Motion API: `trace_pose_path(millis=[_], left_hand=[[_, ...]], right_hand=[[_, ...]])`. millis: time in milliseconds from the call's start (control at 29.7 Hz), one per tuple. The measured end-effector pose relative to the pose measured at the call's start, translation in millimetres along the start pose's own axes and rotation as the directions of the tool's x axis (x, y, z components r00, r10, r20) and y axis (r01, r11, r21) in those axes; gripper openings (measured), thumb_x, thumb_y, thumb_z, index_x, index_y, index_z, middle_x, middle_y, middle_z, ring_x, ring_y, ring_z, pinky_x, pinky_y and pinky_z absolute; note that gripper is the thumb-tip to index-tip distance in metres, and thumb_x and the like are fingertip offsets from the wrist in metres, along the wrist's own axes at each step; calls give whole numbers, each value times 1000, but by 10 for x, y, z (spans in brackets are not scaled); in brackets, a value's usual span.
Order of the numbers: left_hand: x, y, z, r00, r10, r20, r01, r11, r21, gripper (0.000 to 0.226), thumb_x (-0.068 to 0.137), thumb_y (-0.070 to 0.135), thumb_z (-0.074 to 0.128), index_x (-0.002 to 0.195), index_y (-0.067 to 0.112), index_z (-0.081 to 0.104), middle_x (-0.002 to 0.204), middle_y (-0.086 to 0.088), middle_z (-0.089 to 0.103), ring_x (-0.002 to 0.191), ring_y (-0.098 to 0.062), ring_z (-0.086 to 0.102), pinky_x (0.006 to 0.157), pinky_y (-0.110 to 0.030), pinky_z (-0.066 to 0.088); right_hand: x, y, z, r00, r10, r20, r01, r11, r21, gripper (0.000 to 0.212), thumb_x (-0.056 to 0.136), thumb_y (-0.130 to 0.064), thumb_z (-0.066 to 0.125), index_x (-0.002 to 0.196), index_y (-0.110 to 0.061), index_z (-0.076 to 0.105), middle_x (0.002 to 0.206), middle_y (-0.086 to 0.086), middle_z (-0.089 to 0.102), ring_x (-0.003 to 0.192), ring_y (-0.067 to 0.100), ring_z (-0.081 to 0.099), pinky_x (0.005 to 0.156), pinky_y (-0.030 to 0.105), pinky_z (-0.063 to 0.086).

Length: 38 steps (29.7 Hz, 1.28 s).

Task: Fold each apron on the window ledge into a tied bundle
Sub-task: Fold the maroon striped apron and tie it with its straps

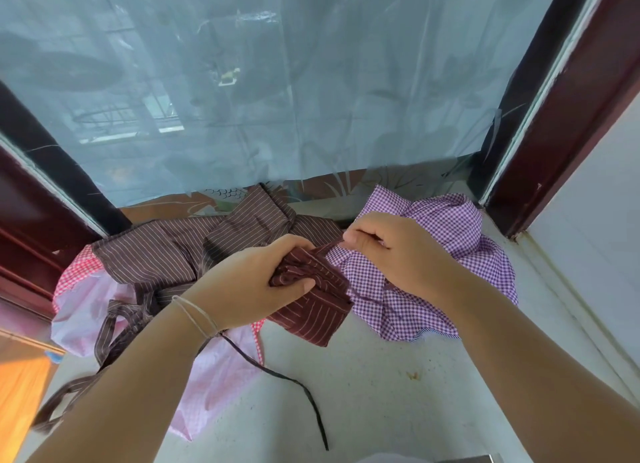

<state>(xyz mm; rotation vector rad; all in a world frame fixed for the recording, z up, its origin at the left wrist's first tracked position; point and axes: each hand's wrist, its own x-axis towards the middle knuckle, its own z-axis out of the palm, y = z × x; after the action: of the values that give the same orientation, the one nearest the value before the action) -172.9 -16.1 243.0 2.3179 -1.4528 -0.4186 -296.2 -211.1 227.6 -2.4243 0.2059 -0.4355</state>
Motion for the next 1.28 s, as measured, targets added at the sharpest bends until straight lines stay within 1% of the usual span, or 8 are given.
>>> trace_pose_path(millis=[202, 336, 504, 672, 807, 941, 1109, 1277], left_hand=[[109, -58, 143, 934, -97, -344, 114, 993, 29, 23, 93, 46, 48, 112, 31, 45, 80, 19, 58, 68, -5, 58, 53, -13, 40], [215, -75, 323, 786, -336, -520, 175, 926, -334, 17, 95, 40, 50, 103, 25, 45, 79, 16, 59, 72, -7, 62, 56, -23, 51], [374, 44, 316, 651, -695, -306, 38, 432, -901, 8, 95, 33, 55, 90, 27, 55, 95, -6, 67, 91, -33, 67, 77, -50, 58], [342, 95, 96, 857, -515, -30, -58, -39, -998, 29, 94, 35, 53, 109, 10, 56, 83, -4, 68, 66, -20, 66, 58, -34, 53], [250, 73, -16, 996, -79, 28, 49, 269, -962, 38, 82, 46, 63, 97, 11, 59, 82, -5, 65, 68, -19, 64, 60, -28, 54], [215, 148, -130, 992, -12, 126, 100, 689, -717, 24, 83, 39, 61, 93, 18, 60, 80, 0, 69, 72, -18, 70, 62, -25, 54], [190, 134, -113, 992, -49, 120, 107, 826, -554, 27, 83, 42, 64, 97, 20, 61, 85, 1, 71, 75, -16, 71, 66, -30, 58], [150, 136, -47, 995, 19, 96, 33, 864, -503, 22, 84, 40, 63, 101, 26, 60, 92, 4, 69, 81, -13, 69, 72, -35, 59]], right_hand=[[-34, -28, 123, 958, 276, -73, -248, 931, 267, 38, 99, -28, 46, 63, -19, 55, 41, -12, 46, 38, 6, 40, 40, 15, 30], [-159, -160, 306, 924, 368, 102, -362, 758, 543, 35, 100, -27, 45, 69, -15, 58, 47, -4, 37, 36, 3, 28, 37, 14, 25], [-337, -264, 641, 894, 346, 285, -443, 583, 681, 32, 100, -26, 44, 76, -12, 58, 47, -7, 37, 39, 5, 28, 37, 17, 24], [-288, 3, 527, 815, 252, 521, -579, 315, 752, 33, 91, -35, 52, 63, -18, 52, 55, -3, 30, 50, 12, 22, 47, 23, 20], [-115, 188, 297, 819, 265, 509, -573, 351, 740, 27, 90, -27, 54, 75, -6, 46, 60, 5, 28, 58, 22, 17, 51, 23, 22], [42, 127, -55, 859, 248, 447, -507, 533, 678, 42, 90, -40, 58, 65, -8, 50, 63, 10, 35, 57, 26, 25, 55, 26, 28], [72, -157, -300, 953, 116, 281, -246, 838, 487, 43, 93, -42, 47, 52, -30, 51, 52, 1, 34, 49, 20, 28, 47, 21, 31], [36, -267, -313, 966, 6, 257, -137, 859, 494, 41, 94, -41, 43, 54, -36, 50, 53, 1, 36, 46, 15, 31, 46, 24, 30]])
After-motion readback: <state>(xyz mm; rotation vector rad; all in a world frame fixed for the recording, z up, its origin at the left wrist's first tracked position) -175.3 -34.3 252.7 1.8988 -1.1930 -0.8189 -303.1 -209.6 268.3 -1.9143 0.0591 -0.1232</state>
